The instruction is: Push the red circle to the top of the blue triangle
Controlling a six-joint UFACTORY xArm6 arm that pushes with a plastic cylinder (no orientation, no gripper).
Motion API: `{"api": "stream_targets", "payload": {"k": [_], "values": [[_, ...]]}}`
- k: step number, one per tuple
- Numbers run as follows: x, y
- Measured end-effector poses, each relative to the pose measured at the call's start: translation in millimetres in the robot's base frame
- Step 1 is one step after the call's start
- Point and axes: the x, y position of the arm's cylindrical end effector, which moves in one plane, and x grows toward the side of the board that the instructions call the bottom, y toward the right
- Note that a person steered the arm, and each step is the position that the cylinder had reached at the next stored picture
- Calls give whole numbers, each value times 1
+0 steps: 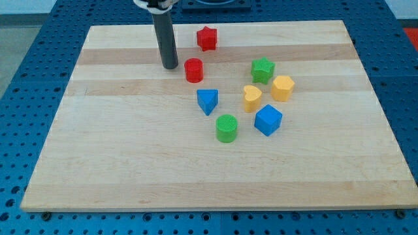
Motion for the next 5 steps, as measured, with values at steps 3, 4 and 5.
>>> {"api": "stream_targets", "payload": {"k": [3,4,5], "values": [[-8,-1],[-8,0],[-8,4]]}}
